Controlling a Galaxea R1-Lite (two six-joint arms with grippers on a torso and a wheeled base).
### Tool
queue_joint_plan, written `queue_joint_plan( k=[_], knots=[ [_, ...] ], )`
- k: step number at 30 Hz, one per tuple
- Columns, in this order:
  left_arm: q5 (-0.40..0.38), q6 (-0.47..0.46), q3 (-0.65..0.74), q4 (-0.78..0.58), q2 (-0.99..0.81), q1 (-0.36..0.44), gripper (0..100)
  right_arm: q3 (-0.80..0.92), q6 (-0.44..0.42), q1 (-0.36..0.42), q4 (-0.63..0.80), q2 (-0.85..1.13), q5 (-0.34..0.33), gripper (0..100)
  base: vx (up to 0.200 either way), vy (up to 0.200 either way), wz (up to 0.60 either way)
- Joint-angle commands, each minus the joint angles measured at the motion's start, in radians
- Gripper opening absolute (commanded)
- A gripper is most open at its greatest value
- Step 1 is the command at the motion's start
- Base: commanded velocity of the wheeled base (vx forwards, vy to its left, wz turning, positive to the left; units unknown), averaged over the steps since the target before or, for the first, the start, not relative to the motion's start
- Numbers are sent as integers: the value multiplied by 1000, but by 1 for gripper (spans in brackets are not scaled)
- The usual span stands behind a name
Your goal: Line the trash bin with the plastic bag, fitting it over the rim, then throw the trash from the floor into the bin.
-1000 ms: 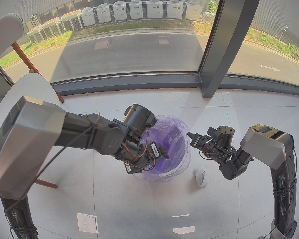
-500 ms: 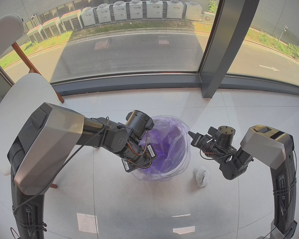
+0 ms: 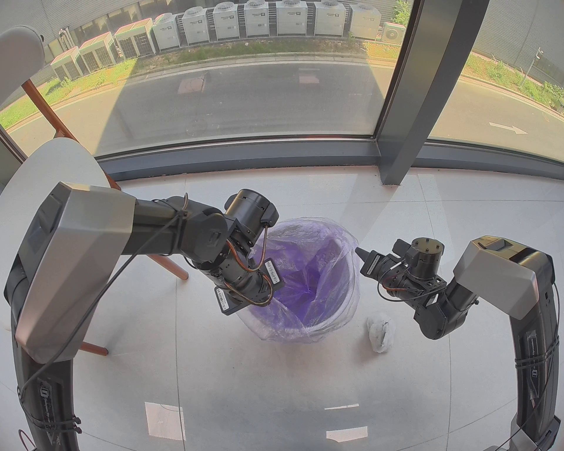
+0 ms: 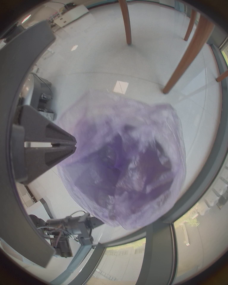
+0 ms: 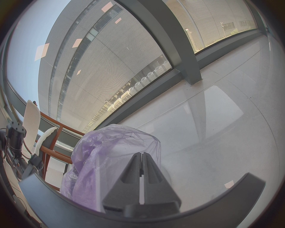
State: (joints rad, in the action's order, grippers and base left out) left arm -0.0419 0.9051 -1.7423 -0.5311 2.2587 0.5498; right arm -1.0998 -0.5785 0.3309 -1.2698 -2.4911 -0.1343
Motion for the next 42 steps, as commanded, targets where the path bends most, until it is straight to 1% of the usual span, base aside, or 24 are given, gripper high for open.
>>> queue_joint_plan(
  k=[1,6,7,10,15,16,19,23,25,28,31,35,37,39,42],
  knots=[
    [-1,3,-2,-83,-51,7,0,-2,2,2,0,-2,-1,0,0,0,0],
    [-1,1,-20,-79,-48,9,0,-2,3,4,0,3,-1,0,0,0,0],
    [-1,1,-23,-78,-48,9,100,-2,3,4,0,3,-1,0,0,0,0],
    [0,9,-117,-89,-36,19,100,3,3,2,-2,6,-1,0,0,0,0],
    [0,-6,-160,-142,-8,21,100,3,3,0,-2,6,-1,0,0,0,0],
    [0,-25,-195,-185,13,27,100,3,2,0,-2,4,-1,0,0,0,0],
    [2,-41,-258,-293,67,29,100,3,0,0,-3,0,-1,0,0,0,0],
    [2,-51,-258,-434,150,30,100,3,-1,0,-3,0,1,0,0,0,0],
    [4,-51,-258,-481,188,30,100,1,-1,0,-3,0,1,0,0,0,0],
    [16,-52,-258,-537,232,30,100,1,-1,0,-3,0,1,0,0,0,0],
    [34,-49,-258,-552,265,33,100,5,-3,0,-3,0,1,0,0,0,0],
    [7,-32,-258,-569,240,58,100,5,-4,-4,-3,1,1,0,0,0,0],
    [-26,-26,-258,-604,163,64,100,5,-3,-12,-3,3,1,0,0,0,0],
    [-53,-26,-258,-647,88,81,100,5,-4,-15,-3,3,1,0,0,0,0],
    [-52,-31,-258,-770,16,82,100,5,-3,-23,-3,3,1,0,0,0,0]
  ],
)
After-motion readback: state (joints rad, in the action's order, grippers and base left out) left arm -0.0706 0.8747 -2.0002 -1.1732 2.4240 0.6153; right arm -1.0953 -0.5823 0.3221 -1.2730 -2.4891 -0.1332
